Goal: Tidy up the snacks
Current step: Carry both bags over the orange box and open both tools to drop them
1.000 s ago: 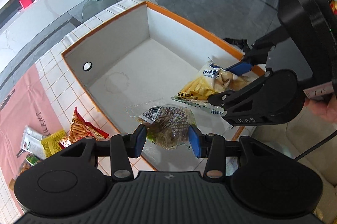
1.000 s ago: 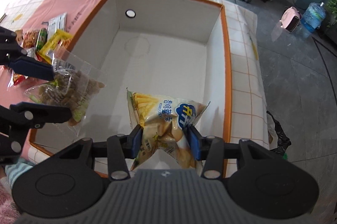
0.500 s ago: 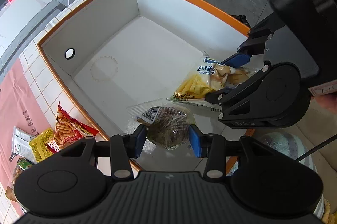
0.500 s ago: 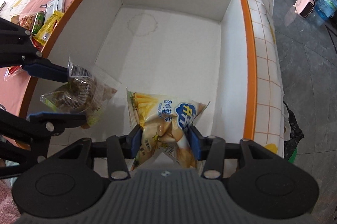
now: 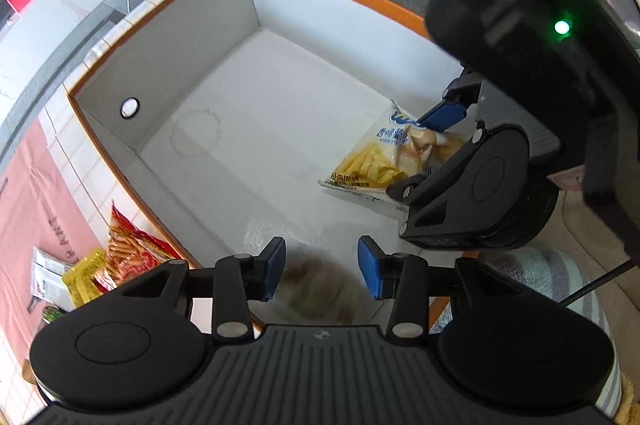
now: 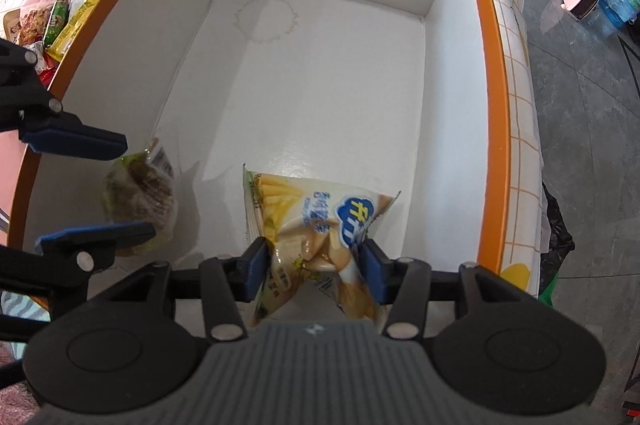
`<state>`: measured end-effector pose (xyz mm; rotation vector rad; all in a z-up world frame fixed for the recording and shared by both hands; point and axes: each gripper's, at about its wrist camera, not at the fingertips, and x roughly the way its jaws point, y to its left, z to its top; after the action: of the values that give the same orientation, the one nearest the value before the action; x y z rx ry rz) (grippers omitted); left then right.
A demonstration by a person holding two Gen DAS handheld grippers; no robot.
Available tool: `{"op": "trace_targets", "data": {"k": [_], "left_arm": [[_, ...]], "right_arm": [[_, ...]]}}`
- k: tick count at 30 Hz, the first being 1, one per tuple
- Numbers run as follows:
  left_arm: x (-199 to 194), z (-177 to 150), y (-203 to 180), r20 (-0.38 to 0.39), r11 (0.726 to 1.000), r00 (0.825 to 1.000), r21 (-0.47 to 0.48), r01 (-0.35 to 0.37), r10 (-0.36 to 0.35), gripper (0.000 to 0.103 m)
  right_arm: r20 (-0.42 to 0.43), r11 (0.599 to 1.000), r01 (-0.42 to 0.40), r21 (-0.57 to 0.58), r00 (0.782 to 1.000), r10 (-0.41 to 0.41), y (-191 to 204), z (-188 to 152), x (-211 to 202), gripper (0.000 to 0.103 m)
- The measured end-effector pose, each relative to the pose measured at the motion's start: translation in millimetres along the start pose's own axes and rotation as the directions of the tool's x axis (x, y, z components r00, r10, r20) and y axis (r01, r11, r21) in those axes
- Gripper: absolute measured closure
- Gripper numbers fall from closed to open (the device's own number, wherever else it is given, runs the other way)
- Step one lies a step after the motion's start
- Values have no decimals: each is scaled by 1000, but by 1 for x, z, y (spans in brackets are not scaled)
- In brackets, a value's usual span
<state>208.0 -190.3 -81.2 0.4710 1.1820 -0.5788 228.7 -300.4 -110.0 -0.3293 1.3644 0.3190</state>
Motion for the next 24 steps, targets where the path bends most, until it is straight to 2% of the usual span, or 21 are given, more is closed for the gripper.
{"op": "trace_targets", "data": {"k": [5, 6, 7, 13, 16, 24], "left_arm": [[-13, -1, -3, 22, 999, 999, 14, -29, 29, 46], [-17, -2, -4, 31, 999, 999, 15, -31, 31, 45], [-21, -3, -4, 40, 999, 999, 15, -33, 33, 44], [-51, -12, -2, 107, 998, 993, -5, -59, 59, 42], [-70, -21, -1, 154, 997, 986, -26, -66, 70, 38], [-113, -57, 9, 243, 987, 959, -104, -122, 144, 35]], "right_arm": [[14, 1000, -3, 13, 1000, 3, 1, -1, -11, 46], [21, 1000, 6, 17, 1000, -7, 1, -1, -14, 36], [33, 1000, 18, 19, 999, -19, 2, -1, -18, 32], [109, 997, 43, 56, 993, -49, 2, -7, -52, 32], [162, 994, 51, 94, 985, -66, 6, -13, -71, 32], [301, 981, -39, 188, 953, -20, 28, -38, -113, 30]]}}
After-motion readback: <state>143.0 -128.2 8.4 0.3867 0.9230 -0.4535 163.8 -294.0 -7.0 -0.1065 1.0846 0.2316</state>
